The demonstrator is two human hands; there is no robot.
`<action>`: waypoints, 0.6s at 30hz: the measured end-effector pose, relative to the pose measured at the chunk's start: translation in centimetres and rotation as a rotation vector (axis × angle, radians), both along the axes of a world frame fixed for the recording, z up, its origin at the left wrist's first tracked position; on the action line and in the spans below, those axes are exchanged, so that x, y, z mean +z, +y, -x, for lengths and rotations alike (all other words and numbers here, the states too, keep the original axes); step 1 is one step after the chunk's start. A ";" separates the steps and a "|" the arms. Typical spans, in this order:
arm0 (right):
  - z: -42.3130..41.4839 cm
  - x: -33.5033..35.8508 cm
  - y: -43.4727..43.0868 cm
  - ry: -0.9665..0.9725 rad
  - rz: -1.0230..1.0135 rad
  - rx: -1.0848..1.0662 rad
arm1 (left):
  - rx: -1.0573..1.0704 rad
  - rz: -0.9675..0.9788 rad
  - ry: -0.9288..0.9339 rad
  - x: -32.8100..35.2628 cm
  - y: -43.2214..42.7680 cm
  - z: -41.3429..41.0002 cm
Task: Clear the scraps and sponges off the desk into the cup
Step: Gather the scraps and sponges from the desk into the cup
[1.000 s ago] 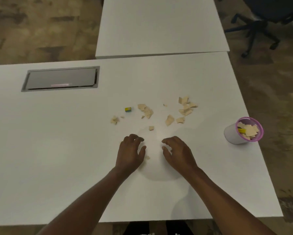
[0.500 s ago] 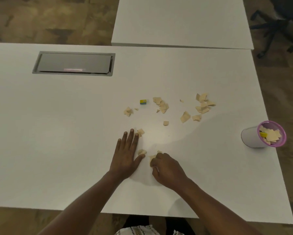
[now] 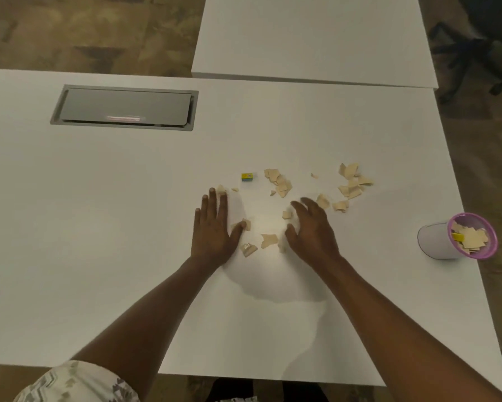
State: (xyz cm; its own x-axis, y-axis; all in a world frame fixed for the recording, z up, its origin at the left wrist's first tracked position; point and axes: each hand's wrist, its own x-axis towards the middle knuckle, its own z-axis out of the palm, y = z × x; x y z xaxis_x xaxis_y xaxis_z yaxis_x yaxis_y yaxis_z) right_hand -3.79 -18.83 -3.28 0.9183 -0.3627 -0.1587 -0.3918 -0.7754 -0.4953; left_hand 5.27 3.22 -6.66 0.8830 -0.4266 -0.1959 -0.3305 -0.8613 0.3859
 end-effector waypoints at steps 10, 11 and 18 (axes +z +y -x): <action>-1.2 -0.9 0.9 0.192 -0.023 0.146 | -0.097 0.070 0.108 -0.4 -0.8 0.4; -0.6 -0.8 1.5 0.163 -0.021 0.185 | -0.118 0.088 0.102 -0.4 -0.6 1.2; 1.6 -0.5 2.9 0.034 0.024 0.263 | -0.243 0.145 -0.004 0.3 0.4 4.3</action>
State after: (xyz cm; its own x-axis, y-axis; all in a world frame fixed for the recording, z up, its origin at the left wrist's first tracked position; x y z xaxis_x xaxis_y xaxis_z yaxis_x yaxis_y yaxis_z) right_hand -5.37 -15.96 -3.73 0.9758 -0.1161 -0.1852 -0.1911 -0.8643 -0.4652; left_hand 1.01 3.64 -6.35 0.7519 -0.6494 -0.1141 -0.5223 -0.6922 0.4980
